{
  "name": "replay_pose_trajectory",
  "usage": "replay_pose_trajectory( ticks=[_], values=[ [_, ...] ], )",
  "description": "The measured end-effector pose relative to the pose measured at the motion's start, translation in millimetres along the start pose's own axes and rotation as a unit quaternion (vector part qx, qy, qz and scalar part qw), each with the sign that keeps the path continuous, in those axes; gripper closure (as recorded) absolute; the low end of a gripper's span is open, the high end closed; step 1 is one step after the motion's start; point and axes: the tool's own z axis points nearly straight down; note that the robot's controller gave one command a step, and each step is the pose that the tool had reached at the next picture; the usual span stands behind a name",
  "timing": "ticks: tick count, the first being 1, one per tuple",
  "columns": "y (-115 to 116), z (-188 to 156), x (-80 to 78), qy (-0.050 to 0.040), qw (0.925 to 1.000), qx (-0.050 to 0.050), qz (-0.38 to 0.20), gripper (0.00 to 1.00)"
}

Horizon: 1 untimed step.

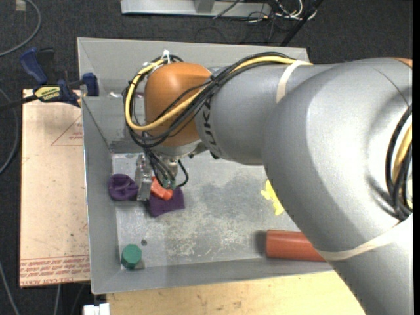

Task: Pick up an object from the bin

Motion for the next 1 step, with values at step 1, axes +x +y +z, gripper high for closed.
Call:
replay_pose_trajectory(
  ticks=[1],
  values=[
    [-0.7,-13.9,0.2,0.0029,0.9992,0.001,-0.04,1.0]
  ],
)
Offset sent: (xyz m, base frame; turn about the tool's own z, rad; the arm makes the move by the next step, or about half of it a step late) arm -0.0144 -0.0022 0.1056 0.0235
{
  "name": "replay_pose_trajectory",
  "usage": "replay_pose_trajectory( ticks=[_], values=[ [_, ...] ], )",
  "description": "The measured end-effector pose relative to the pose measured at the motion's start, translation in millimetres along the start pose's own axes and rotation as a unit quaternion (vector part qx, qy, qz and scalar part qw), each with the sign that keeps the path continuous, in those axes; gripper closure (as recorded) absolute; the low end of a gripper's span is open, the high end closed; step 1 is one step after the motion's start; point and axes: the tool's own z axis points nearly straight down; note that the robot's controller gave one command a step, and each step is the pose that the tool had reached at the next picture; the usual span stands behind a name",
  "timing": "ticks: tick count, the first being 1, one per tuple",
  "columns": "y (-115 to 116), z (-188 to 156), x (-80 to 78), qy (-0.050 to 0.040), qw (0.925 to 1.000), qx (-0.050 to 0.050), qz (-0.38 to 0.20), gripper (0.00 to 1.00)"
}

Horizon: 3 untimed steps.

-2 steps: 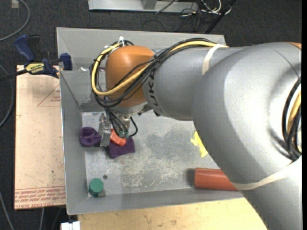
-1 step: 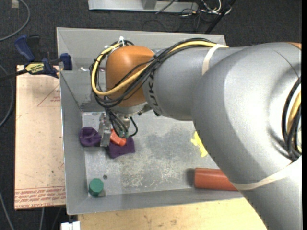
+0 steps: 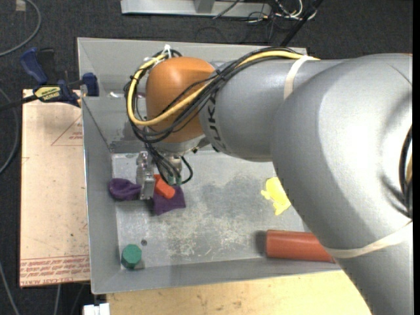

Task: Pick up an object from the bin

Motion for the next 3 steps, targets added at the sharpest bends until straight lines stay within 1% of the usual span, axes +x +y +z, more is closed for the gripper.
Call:
replay_pose_trajectory(
  ticks=[1,2,3],
  values=[
    [0,-92,13.0,-0.0043,0.9987,-0.002,0.051,1.0],
    [0,-92,13.0,-0.0043,0.9987,-0.002,0.051,1.0],
    [0,-139,15.8,-0.0013,0.9988,-0.002,0.049,1.0]
  ],
)
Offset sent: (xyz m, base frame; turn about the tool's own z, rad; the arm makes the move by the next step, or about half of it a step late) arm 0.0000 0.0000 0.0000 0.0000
